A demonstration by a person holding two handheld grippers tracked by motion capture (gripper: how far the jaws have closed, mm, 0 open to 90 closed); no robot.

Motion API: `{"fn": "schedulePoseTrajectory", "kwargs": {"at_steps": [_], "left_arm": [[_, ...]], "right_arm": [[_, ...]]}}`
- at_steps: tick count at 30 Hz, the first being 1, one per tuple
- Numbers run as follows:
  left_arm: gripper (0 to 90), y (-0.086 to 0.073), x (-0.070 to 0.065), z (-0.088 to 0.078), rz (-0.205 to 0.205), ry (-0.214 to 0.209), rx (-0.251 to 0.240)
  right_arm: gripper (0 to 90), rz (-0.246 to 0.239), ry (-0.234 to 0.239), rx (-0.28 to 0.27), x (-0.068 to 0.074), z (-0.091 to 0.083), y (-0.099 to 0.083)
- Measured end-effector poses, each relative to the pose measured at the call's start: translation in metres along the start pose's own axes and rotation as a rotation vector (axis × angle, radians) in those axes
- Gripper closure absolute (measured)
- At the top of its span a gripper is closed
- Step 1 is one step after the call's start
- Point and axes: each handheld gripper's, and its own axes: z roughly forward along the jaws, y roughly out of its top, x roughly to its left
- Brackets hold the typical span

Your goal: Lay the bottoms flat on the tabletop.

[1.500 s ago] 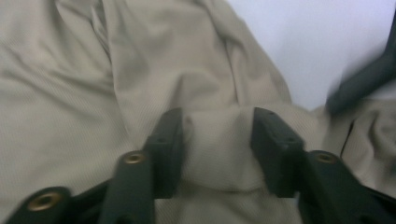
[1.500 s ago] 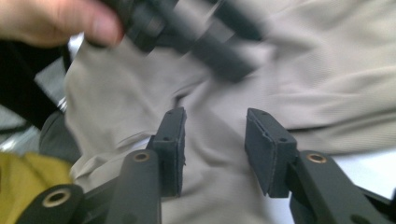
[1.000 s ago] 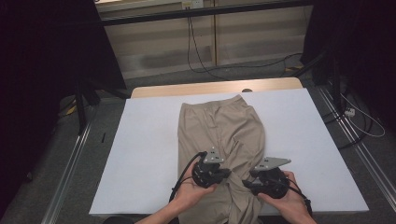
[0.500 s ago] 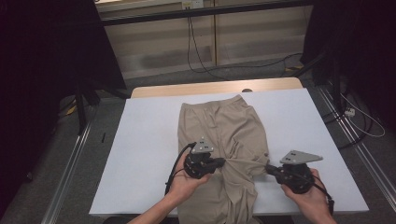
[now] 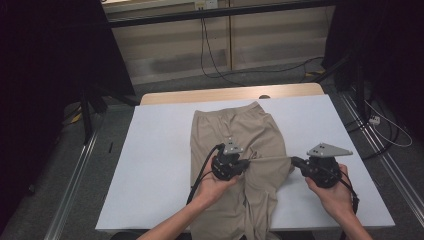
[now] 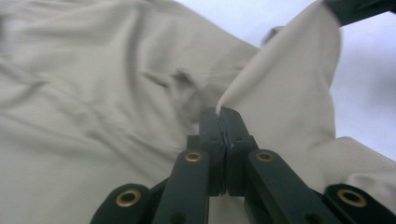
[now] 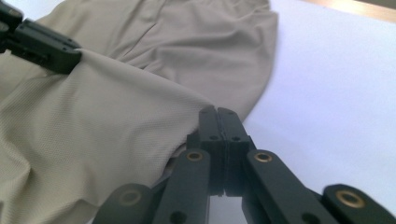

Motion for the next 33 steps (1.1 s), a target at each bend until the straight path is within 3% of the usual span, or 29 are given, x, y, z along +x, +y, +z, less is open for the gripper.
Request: {"fn": "schedulePoseTrajectory", "kwargs": {"at_steps": [2, 5, 7, 9, 11, 12, 15, 18, 22, 24, 27, 28, 31, 33], "left_arm": [[89.1, -0.003, 0.008, 0.004, -0.02, 0.029, 0.017], [88.9, -0.011, 0.016, 0.008, -0.038, 0.029, 0.047], [87.8, -0.015, 0.016, 0.006, -0.045, 0.032, 0.058], [86.7, -0.016, 0.016, 0.003, -0.048, 0.027, 0.049], [77.4, -0.014, 0.014, -0.002, -0.039, 0.037, 0.028], [69.3, -0.013, 0.011, -0.005, -0.031, 0.04, 0.021], [66.3, -0.013, 0.0, -0.016, 0.038, 0.037, 0.01], [67.9, -0.018, -0.012, -0.023, 0.079, -0.017, 0.01], [66.4, -0.033, -0.025, -0.017, 0.118, -0.081, 0.056], [61.6, -0.038, -0.03, -0.013, 0.138, -0.094, 0.069], [53.8, -0.039, -0.036, -0.008, 0.166, -0.092, 0.078], [53.0, -0.039, -0.037, -0.006, 0.177, -0.097, 0.089], [52.8, -0.041, -0.045, -0.001, 0.208, -0.107, 0.099], [59.0, -0.042, -0.05, 0.001, 0.258, -0.122, 0.112]], "right_arm": [[79.3, 0.033, -0.005, 0.01, -0.005, 0.008, 0.001], [69.5, 0.043, 0.007, 0.037, -0.002, 0.014, -0.008], [69.4, 0.026, 0.026, 0.045, 0.005, 0.01, -0.013], [73.9, 0.018, 0.074, 0.037, 0.013, 0.002, -0.016], [78.2, -0.003, 0.137, 0.039, 0.023, -0.002, -0.019], [78.9, -0.022, 0.165, 0.043, 0.028, -0.001, -0.02], [73.6, -0.071, 0.224, 0.08, 0.045, 0.011, -0.02], [61.9, -0.106, 0.247, 0.113, 0.056, 0.025, -0.018], [53.1, -0.146, 0.255, 0.173, 0.065, 0.041, -0.021], [55.2, -0.175, 0.24, 0.168, 0.067, 0.042, -0.024], [82.3, -0.169, 0.216, 0.187, 0.065, 0.038, -0.024], [86.7, -0.153, 0.222, 0.193, 0.061, 0.035, -0.025], [88.5, -0.151, 0.232, 0.211, 0.055, 0.025, -0.031], [88.7, -0.16, 0.23, 0.223, 0.052, 0.016, -0.036]]}}
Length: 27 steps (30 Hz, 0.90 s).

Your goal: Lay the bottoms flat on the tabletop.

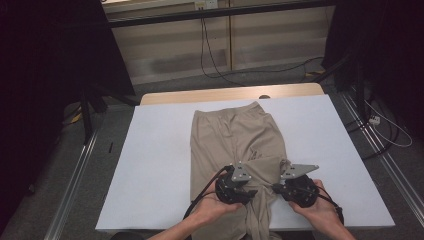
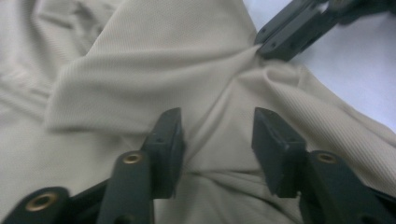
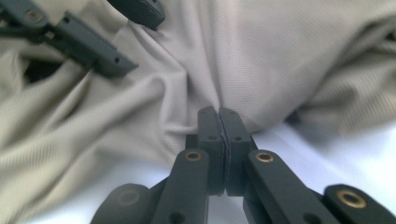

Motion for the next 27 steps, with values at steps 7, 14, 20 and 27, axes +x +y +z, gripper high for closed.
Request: {"fn": "schedulePoseTrajectory", "kwargs": {"at_steps": [7, 14, 20, 27], "left_arm": [[88.2, 0.003, -0.015, 0.004, 0.016, -0.062, 0.004], [89.4, -0.004, -0.038, -0.006, 0.022, -0.181, 0.03], [88.7, -0.01, -0.056, -0.019, 0.016, -0.236, 0.037], [72.5, 0.001, -0.033, -0.025, -0.006, -0.146, -0.042]], "right_arm": [[88.8, 0.004, -0.002, 0.02, 0.003, -0.026, -0.026], [88.0, -0.024, 0.064, 0.036, 0.013, -0.036, -0.033], [72.3, -0.021, 0.114, 0.007, 0.023, -0.048, -0.039], [55.3, -0.016, 0.031, -0.06, 0.018, -0.035, -0.022]]}}
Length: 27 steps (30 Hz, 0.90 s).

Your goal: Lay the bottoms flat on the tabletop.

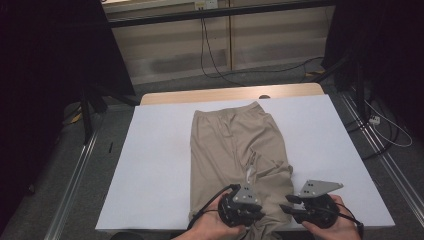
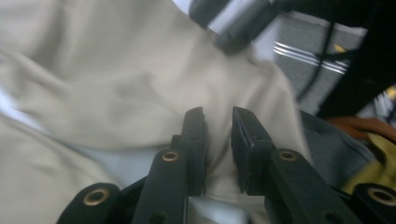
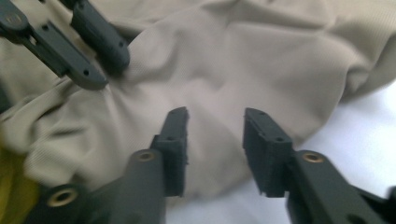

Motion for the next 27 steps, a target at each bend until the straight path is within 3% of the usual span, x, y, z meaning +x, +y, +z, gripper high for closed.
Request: {"fn": "schedulePoseTrajectory", "kwargs": {"at_steps": [2, 4, 7, 9, 10, 11, 12, 19, 22, 24, 25, 27], "left_arm": [[69.7, 0.002, 0.009, 0.003, -0.004, 0.032, -0.017], [64.9, 0.003, 0.015, 0.011, 0.003, 0.052, 0.001], [59.0, 0.001, 0.015, 0.024, 0.069, 0.078, 0.059], [67.7, -0.002, 0.012, 0.025, 0.083, 0.077, 0.053], [81.8, -0.002, 0.011, 0.023, 0.072, 0.056, 0.067], [86.8, -0.003, 0.009, 0.022, 0.059, 0.056, 0.068], [87.4, -0.004, 0.008, 0.02, 0.073, 0.051, 0.079], [87.9, -0.016, -0.019, 0.004, 0.049, -0.042, 0.098], [87.8, -0.019, -0.029, 0.0, 0.062, -0.051, 0.116], [87.1, -0.02, -0.031, -0.002, 0.055, -0.074, 0.113], [85.4, -0.02, -0.032, -0.002, 0.034, -0.074, 0.098], [78.7, -0.017, -0.027, -0.005, 0.033, -0.062, 0.082]], "right_arm": [[52.8, -0.005, -0.012, 0.023, -0.001, 0.011, 0.006], [50.4, -0.019, -0.014, 0.043, 0.0, 0.021, 0.009], [53.4, -0.028, -0.029, 0.061, 0.002, 0.029, 0.01], [74.9, -0.02, -0.024, 0.067, 0.003, 0.025, 0.008], [87.2, -0.017, -0.007, 0.071, 0.004, 0.023, 0.007], [88.5, -0.017, 0.01, 0.075, 0.005, 0.021, 0.005], [89.2, -0.016, 0.01, 0.078, 0.007, 0.018, 0.003], [89.6, -0.045, 0.074, 0.098, 0.032, 0.0, -0.012], [88.7, -0.052, 0.101, 0.099, 0.04, -0.005, -0.017], [82.0, -0.058, 0.117, 0.091, 0.042, -0.007, -0.019], [76.6, -0.053, 0.118, 0.079, 0.041, -0.007, -0.018], [67.8, -0.02, 0.098, 0.042, 0.035, -0.009, -0.015]]}}
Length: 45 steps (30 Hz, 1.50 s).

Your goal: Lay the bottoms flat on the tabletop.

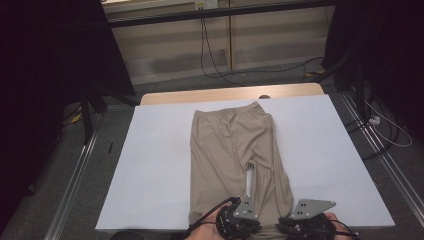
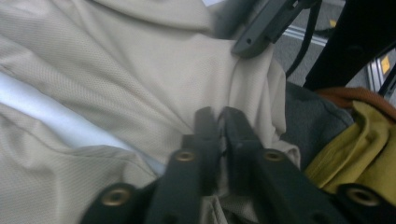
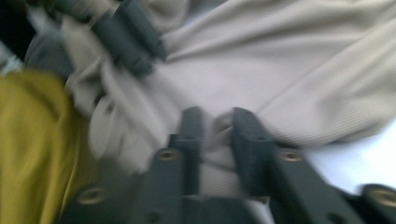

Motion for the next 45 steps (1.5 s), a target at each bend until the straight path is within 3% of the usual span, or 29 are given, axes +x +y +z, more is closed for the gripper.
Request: {"fn": "schedulePoseTrajectory", "kwargs": {"at_steps": [3, 7, 8, 10, 11, 13, 14, 15, 18, 21, 26, 29, 32, 36, 38, 39, 40, 41, 43, 45], "left_arm": [[72.4, 0.006, 0.011, -0.004, -0.018, 0.043, -0.039], [72.4, 0.016, 0.032, 0.001, -0.016, 0.113, -0.081], [71.0, 0.017, 0.036, 0.005, 0.005, 0.125, -0.073], [68.7, 0.016, 0.039, 0.012, 0.044, 0.146, -0.028], [68.9, 0.013, 0.04, 0.016, 0.043, 0.151, -0.015], [77.6, 0.008, 0.038, 0.018, 0.034, 0.131, -0.021], [88.8, 0.008, 0.037, 0.016, 0.034, 0.13, 0.001], [90.0, 0.008, 0.035, 0.015, 0.024, 0.132, 0.006], [90.0, 0.003, 0.033, 0.01, -0.01, 0.1, 0.007], [90.0, -0.003, 0.029, 0.002, -0.038, 0.07, 0.013], [90.0, -0.007, 0.018, -0.003, -0.051, 0.016, 0.002], [90.0, -0.004, 0.011, 0.001, -0.023, 0.0, 0.01], [90.0, 0.001, 0.012, 0.006, -0.038, 0.031, -0.026], [75.8, 0.015, 0.023, 0.012, -0.023, 0.091, -0.05], [73.6, 0.022, 0.03, 0.018, -0.004, 0.118, -0.056], [71.4, 0.024, 0.033, 0.021, 0.038, 0.14, -0.036], [68.4, 0.024, 0.035, 0.027, 0.049, 0.163, -0.032], [67.9, 0.023, 0.037, 0.031, 0.041, 0.159, -0.026], [70.0, 0.021, 0.038, 0.033, 0.025, 0.147, -0.043], [89.1, 0.021, 0.036, 0.031, 0.001, 0.145, -0.025]], "right_arm": [[65.1, 0.05, -0.061, -0.047, -0.015, -0.003, 0.005], [65.6, 0.119, -0.19, -0.075, -0.043, -0.003, 0.012], [62.6, 0.13, -0.197, -0.071, -0.05, -0.001, 0.013], [56.0, 0.154, -0.19, -0.044, -0.059, 0.005, 0.013], [54.9, 0.153, -0.185, -0.022, -0.061, 0.009, 0.013], [57.7, 0.13, -0.194, 0.011, -0.059, 0.016, 0.01], [71.1, 0.119, -0.208, 0.016, -0.057, 0.016, 0.011], [88.8, 0.108, -0.189, 0.021, -0.055, 0.013, 0.011], [89.8, 0.114, -0.201, 0.025, -0.055, 0.008, 0.006], [89.9, 0.129, -0.183, 0.01, -0.054, -0.004, 0.0], [89.7, 0.146, -0.157, 0.004, -0.054, -0.015, -0.009], [89.6, 0.168, -0.191, 0.034, -0.058, -0.019, -0.012], [87.9, 0.203, -0.209, 0.041, -0.066, -0.022, -0.017], [72.1, 0.221, -0.223, 0.003, -0.071, -0.026, -0.016], [67.2, 0.224, -0.231, -0.03, -0.072, -0.025, -0.01], [67.0, 0.217, -0.23, -0.039, -0.074, -0.023, -0.007], [66.1, 0.209, -0.224, -0.039, -0.077, -0.019, -0.003], [64.6, 0.201, -0.237, -0.043, -0.08, -0.014, 0.002], [64.5, 0.213, -0.239, -0.038, -0.088, -0.005, 0.008], [62.2, 0.226, -0.254, -0.038, -0.095, 0.004, 0.013]]}}
